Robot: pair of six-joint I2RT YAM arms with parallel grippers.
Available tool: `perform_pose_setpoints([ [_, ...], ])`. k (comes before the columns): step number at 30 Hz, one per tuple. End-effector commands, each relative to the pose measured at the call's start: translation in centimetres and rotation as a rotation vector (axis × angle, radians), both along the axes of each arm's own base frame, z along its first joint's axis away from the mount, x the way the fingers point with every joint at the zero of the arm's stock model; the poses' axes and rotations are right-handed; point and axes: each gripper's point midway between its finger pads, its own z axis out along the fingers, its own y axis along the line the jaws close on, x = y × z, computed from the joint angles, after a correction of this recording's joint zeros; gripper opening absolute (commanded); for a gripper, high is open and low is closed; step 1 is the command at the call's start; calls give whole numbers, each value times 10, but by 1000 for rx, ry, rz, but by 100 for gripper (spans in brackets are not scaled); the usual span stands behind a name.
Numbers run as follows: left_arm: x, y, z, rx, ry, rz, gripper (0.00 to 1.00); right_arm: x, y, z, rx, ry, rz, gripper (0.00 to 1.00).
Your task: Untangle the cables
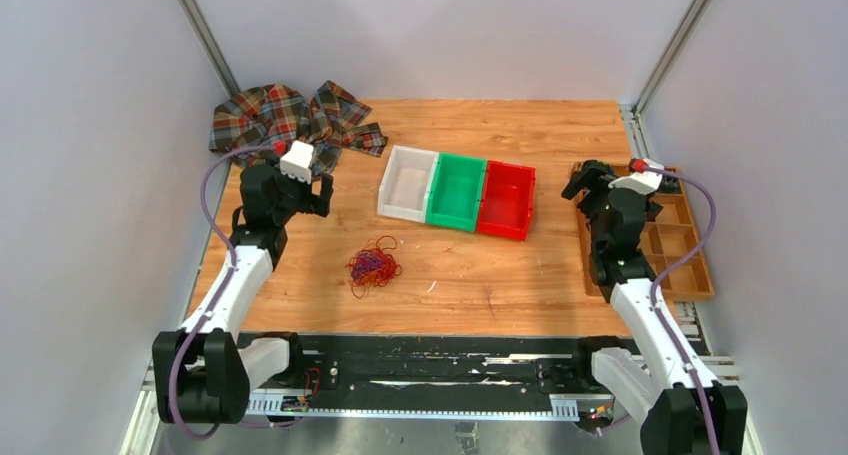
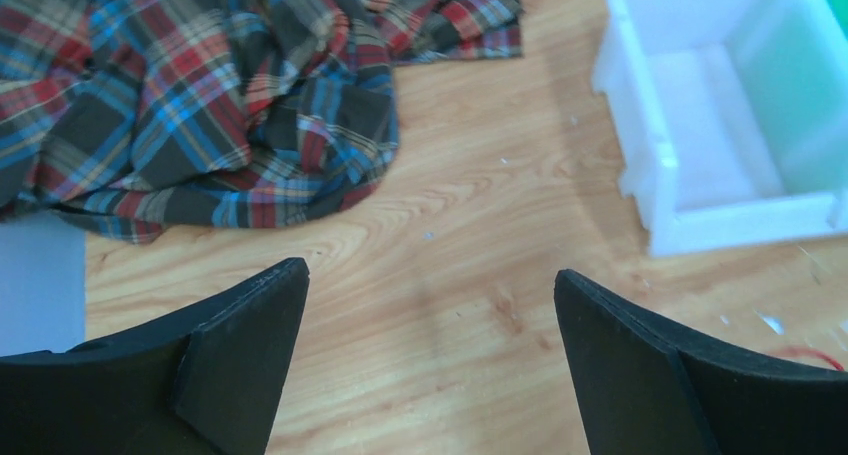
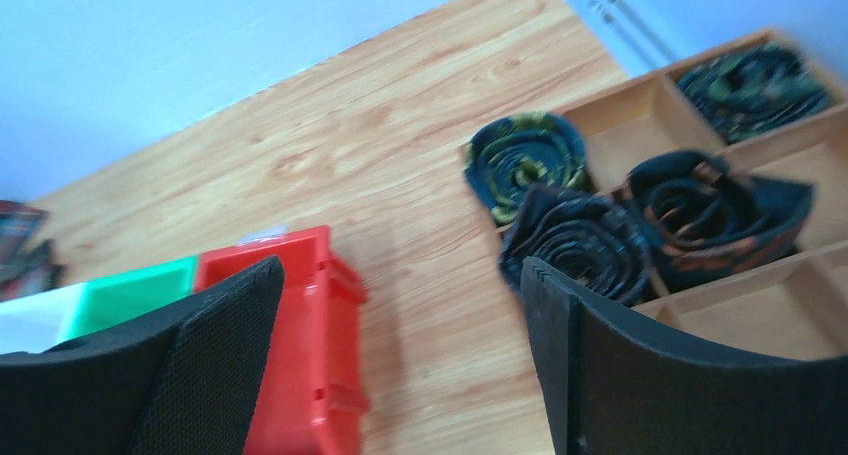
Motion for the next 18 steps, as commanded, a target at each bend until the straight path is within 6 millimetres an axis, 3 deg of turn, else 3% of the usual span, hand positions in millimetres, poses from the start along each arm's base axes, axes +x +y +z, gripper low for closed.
perform_pose_setpoints([
  [1,-56,-28,-29,52,327,-253,98,-6,31,-9,374,43,84,87],
  [4,-73,-38,-32,38,418,-343,98,0,71,-25,402,173,279,87],
  [7,-81,-50,-36,6,486,-421,98,-7,112,-35,280,324,396,87],
  [13,-74,-76,-43,-33,583,-558,100,-41,201,-35,129,371,691,87],
  [18,-80,-105,-57,-29,678,-698,98,-78,237,-48,85,432,824,87],
])
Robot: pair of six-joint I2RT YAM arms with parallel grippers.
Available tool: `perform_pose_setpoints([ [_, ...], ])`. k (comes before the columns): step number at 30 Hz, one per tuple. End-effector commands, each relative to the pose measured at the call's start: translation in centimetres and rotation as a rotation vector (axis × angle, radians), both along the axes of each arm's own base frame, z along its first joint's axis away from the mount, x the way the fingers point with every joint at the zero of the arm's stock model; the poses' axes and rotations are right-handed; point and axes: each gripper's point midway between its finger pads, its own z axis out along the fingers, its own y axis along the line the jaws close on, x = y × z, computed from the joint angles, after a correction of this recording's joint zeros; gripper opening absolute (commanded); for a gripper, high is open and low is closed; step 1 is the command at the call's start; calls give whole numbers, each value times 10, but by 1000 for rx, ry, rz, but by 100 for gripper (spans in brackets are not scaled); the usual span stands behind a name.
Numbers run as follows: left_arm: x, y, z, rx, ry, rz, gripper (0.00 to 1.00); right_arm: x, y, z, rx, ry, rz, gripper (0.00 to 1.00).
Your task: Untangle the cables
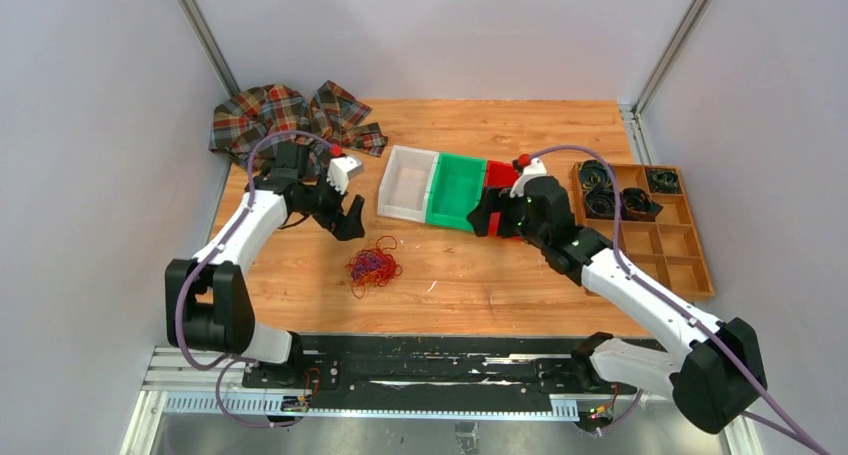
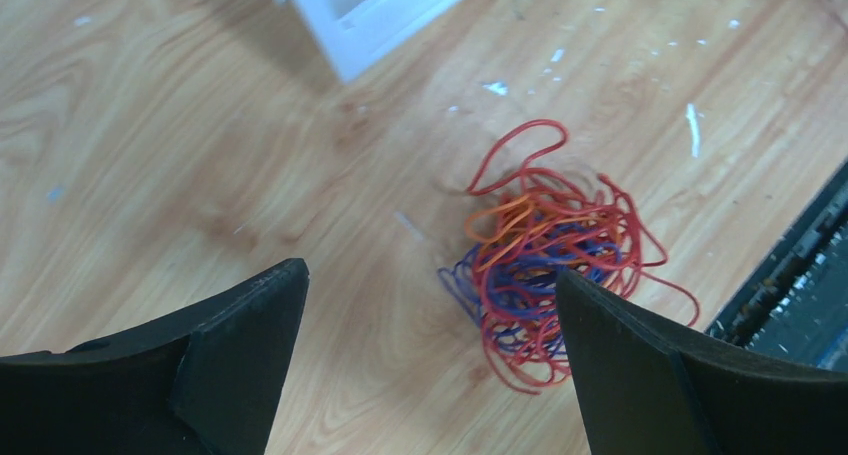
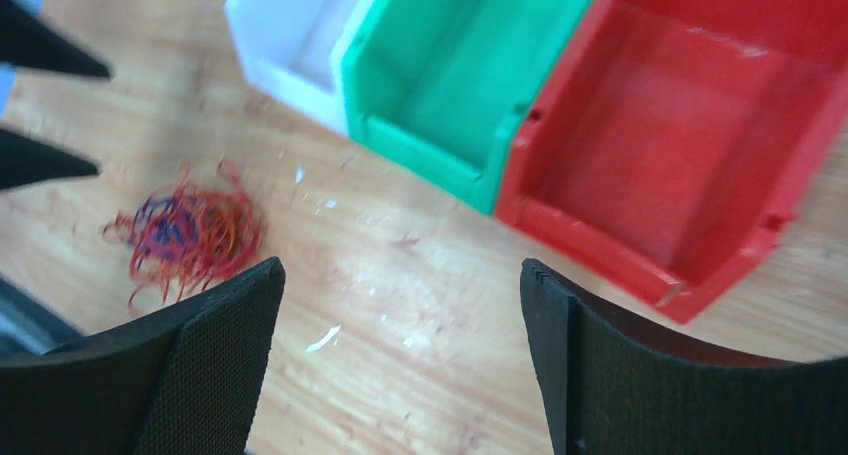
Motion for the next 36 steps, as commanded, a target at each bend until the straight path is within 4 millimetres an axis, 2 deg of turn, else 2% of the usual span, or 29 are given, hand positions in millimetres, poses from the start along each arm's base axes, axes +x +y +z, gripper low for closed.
perform_pose_setpoints([
  [1,-17,-28,-5,-36,85,-165,98,-33,24,-11,-46,29,125,86],
  [6,-26,-34,-24,-2,122,-266,95,-56,42,-20,-52,68,205,70],
  [9,-24,-34,-27,8,101,-304,93,-64,47,-23,-65,90,249,64],
  [17,-11,-46,-22,-22,64,-363,91,-87,50,-25,-72,142,341,56],
  [22,-5,-49,-36,-18,90,-391,90,-89,55,-27,-74,167,351,51],
  [25,-5,-49,-45,0,97,-421,85,-86,57,-24,-64,162,339,49],
  [28,-4,-50,-49,6,91,-445,76,-84,59,-20,-49,148,329,47],
  [30,-3,-53,-48,-1,80,-461,66,-82,60,-19,-40,142,317,45],
  [32,-3,-56,-47,-11,72,-476,52,-81,62,-18,-23,134,311,42],
  [36,-3,-63,-44,-19,64,-497,16,-78,67,-18,16,128,296,35],
])
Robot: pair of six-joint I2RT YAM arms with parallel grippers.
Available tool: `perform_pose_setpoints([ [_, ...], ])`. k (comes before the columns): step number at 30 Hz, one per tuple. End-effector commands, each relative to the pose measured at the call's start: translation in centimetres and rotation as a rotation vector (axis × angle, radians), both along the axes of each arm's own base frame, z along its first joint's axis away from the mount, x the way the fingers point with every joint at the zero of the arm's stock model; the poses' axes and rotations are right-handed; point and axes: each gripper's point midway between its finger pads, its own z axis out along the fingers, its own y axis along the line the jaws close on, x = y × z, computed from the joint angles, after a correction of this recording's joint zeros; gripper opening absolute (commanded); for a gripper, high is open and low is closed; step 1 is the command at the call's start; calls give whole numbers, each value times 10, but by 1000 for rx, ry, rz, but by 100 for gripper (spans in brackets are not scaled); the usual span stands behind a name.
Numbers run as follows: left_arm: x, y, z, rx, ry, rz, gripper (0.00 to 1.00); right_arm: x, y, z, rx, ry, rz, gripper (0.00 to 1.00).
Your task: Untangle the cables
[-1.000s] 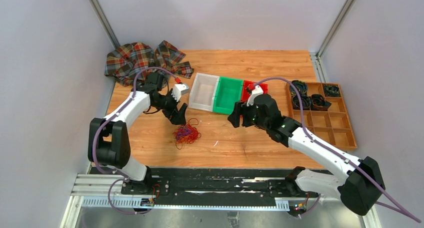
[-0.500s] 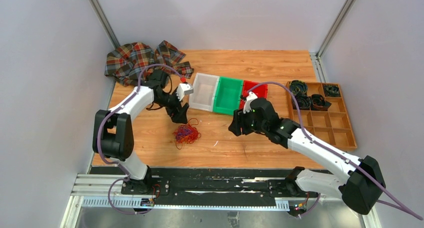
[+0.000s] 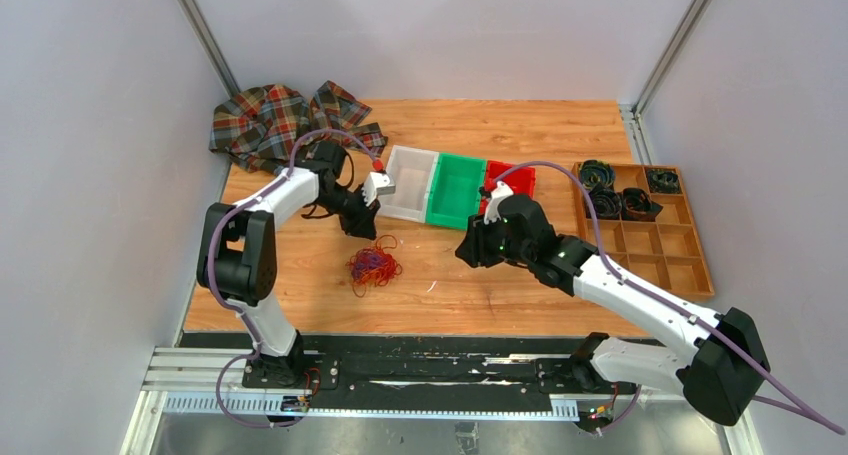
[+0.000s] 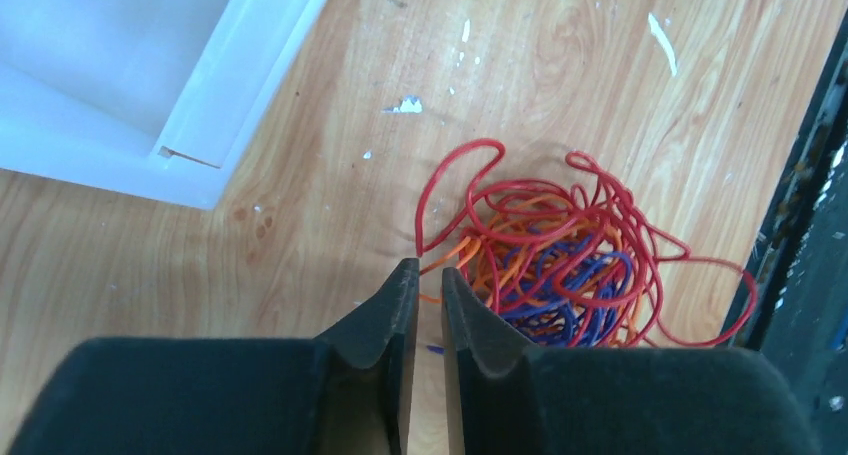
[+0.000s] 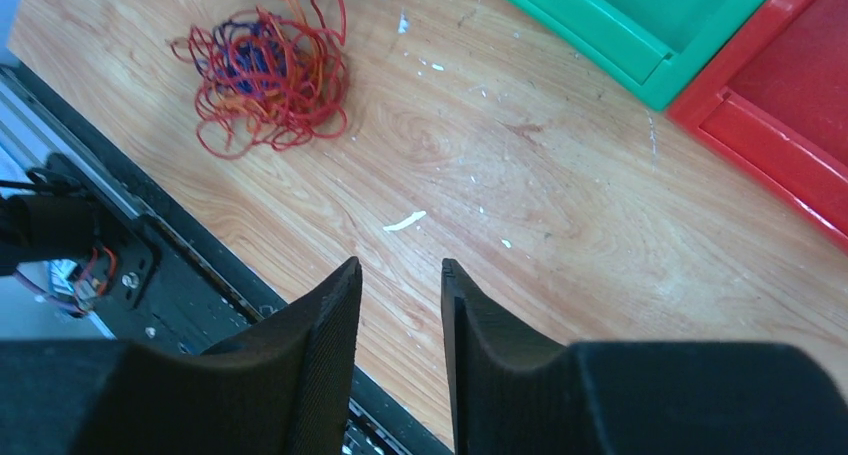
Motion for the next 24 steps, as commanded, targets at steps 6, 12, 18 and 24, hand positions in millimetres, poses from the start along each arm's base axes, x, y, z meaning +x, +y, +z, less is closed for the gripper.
perform_pose_setpoints([
  [6,-7,-12,30,-27,-28,-43,2,9,20,15,100,-40,-17,29],
  [12,-27,-5,60,-10,-53,-27,1,16,40,24,115,-74,23,29],
  [18,-33,4,29,76,-26,-80,41,11,50,27,116,-78,55,32],
  [24,1,1,11,117,-4,-85,84,2,43,27,120,-88,38,37],
])
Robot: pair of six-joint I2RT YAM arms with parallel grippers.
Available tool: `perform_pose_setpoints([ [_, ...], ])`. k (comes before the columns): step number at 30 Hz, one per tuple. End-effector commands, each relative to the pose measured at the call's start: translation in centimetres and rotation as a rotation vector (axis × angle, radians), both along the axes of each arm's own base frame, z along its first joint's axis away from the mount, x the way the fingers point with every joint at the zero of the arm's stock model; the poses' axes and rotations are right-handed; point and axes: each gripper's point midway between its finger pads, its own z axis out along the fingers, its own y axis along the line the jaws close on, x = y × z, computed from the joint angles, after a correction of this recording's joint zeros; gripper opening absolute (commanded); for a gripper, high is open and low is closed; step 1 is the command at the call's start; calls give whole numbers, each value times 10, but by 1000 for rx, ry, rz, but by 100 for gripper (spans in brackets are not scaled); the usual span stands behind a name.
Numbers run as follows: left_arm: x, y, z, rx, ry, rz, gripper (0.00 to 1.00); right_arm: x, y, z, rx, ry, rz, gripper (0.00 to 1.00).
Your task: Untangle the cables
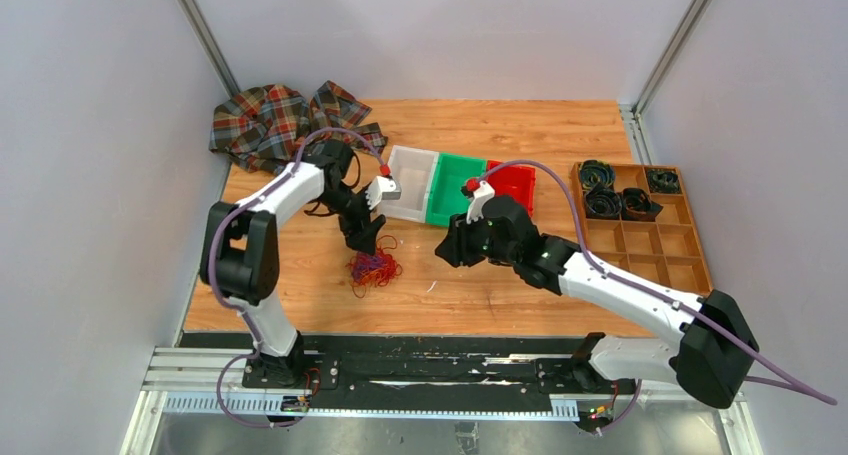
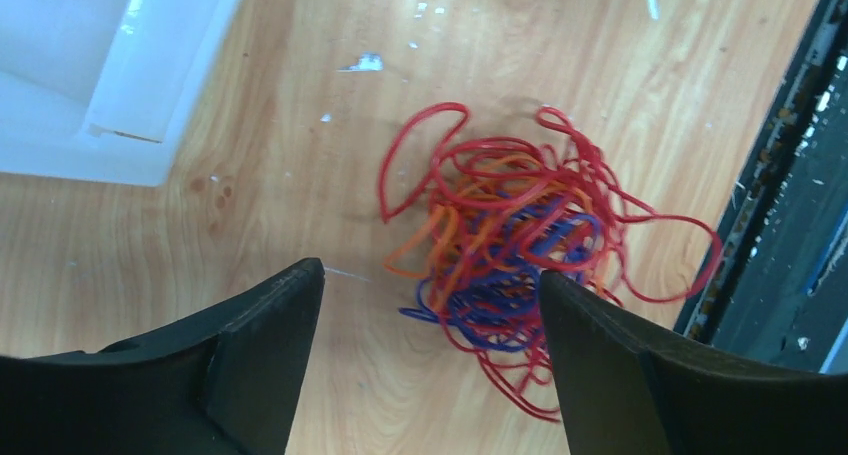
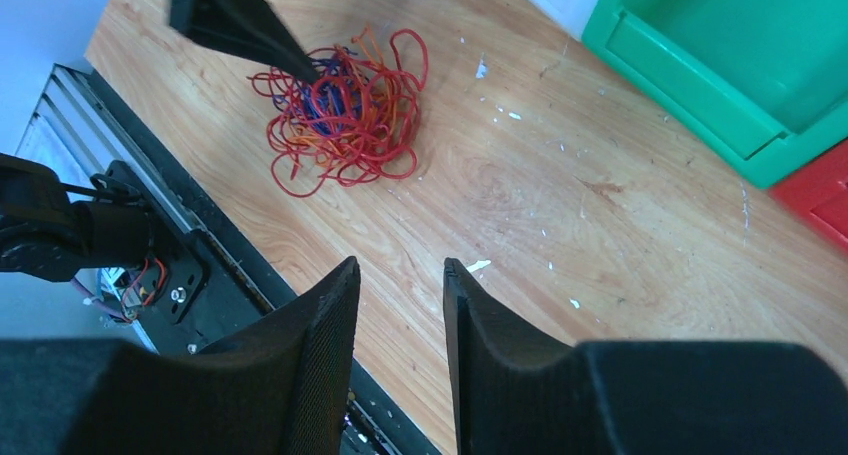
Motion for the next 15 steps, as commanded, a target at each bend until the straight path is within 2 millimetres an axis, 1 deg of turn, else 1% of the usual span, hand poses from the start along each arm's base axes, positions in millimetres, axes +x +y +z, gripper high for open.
perform_pose_setpoints([
  [1,25,-2,-6,34,-11,-14,84,-3,-1,17,39,-46,-13,37],
  [4,34,-8,-10,18,-3,-20,82,-6,-3,13,37,-37,-18,37],
  [6,33,-12,-12,0,9,-34,73,-8,-5,10,35,-30,-20,36],
  [9,20,-17,-20,-3,35,-68,53,-8,-5,6,33,-22,-24,34],
  [10,14,-17,-23,-1,48,-80,48,-8,-5,5,34,-22,-24,33],
  [12,2,-18,-29,4,67,-99,40,-8,-4,5,35,-24,-24,32],
  [15,-12,-17,-32,10,83,-115,33,-6,-2,6,38,-27,-19,31],
])
